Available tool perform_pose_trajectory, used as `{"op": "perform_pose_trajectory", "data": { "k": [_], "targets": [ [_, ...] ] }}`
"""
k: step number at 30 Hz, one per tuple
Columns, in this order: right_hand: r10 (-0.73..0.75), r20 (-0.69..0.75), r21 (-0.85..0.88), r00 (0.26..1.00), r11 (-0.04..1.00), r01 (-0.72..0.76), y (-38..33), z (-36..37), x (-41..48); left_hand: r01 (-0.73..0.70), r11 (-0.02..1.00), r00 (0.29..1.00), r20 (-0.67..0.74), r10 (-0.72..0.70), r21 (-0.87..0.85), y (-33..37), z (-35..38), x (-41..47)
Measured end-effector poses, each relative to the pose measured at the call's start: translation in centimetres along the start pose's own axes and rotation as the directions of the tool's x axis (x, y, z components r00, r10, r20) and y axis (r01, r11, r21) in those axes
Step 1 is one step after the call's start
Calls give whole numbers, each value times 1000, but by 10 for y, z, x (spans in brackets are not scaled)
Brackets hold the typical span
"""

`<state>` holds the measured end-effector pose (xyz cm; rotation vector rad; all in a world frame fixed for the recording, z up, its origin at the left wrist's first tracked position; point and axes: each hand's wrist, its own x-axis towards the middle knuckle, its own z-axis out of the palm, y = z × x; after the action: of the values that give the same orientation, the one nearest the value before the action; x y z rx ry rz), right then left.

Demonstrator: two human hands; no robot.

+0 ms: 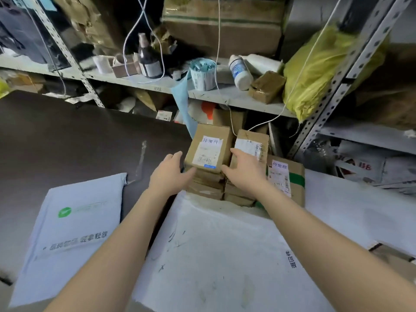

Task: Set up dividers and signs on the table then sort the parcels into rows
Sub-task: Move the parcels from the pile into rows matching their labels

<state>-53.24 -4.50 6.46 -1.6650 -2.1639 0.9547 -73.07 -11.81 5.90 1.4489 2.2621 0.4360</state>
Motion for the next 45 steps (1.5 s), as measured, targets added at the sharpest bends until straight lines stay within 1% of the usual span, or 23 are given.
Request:
{"op": "perform_pose_trajectory", "data": {
  "k": [2, 4, 6, 9, 10, 12, 16, 18, 21, 25, 28, 34, 36, 41, 45],
  "targets": [
    [63, -14, 34, 998, 997, -63, -9, 19, 17, -16, 995, 998, 62, 23, -101, -13, 10, 29],
    [123, -44, 55, 991, 991, -121, -20, 34, 34, -34, 968, 989, 133, 68, -248, -23, 22, 54],
    [163, -75, 5, 984, 987, -163, -28, 46, 48, -8, 911, 978, 186, 92, -411, -28, 31, 70],
    [264, -132, -36, 956, 962, -271, -32, 58, 60, -25, 838, 978, 161, 134, -545, -32, 41, 78],
    [305, -142, -19, 942, 950, -311, -33, 60, 61, -42, 821, 979, 142, 148, -569, -33, 44, 77],
    [355, -155, 80, 922, 935, -346, -34, 64, 63, -55, 791, 980, 119, 160, -610, -37, 46, 76],
    [355, -168, 310, 920, 905, -293, -41, 65, 56, -69, 758, 983, 87, 163, -648, -43, 37, 72],
    [325, -184, 384, 928, 892, -236, -47, 61, 50, -114, 738, 980, 48, 194, -665, -42, 23, 68],
    [284, -215, 476, 934, 866, -154, -59, 43, 27, -198, 750, 971, -19, 240, -631, -32, -2, 59],
    [255, -280, 524, 926, 848, -75, -68, 7, -22, -274, 747, 950, -48, 309, -605, -6, -26, 31],
    [263, -329, 558, 907, 829, -38, -57, -18, -70, -339, 728, 923, -60, 381, -596, 23, -31, -7],
    [312, -397, 624, 863, 782, 4, -7, -66, -202, -405, 614, 873, -87, 480, -678, 89, -1, -123],
    [331, -431, 631, 840, 776, 17, 16, -79, -254, -428, 605, 855, -84, 512, -671, 111, 16, -169],
    [417, -504, 623, 756, 782, -16, 83, -113, -389, -512, 580, 783, -65, 619, -634, 175, 61, -292],
    [475, -602, 598, 642, 801, -32, 137, -144, -486, -553, 521, 705, -32, 709, -650, 230, 102, -379]
  ]
}}
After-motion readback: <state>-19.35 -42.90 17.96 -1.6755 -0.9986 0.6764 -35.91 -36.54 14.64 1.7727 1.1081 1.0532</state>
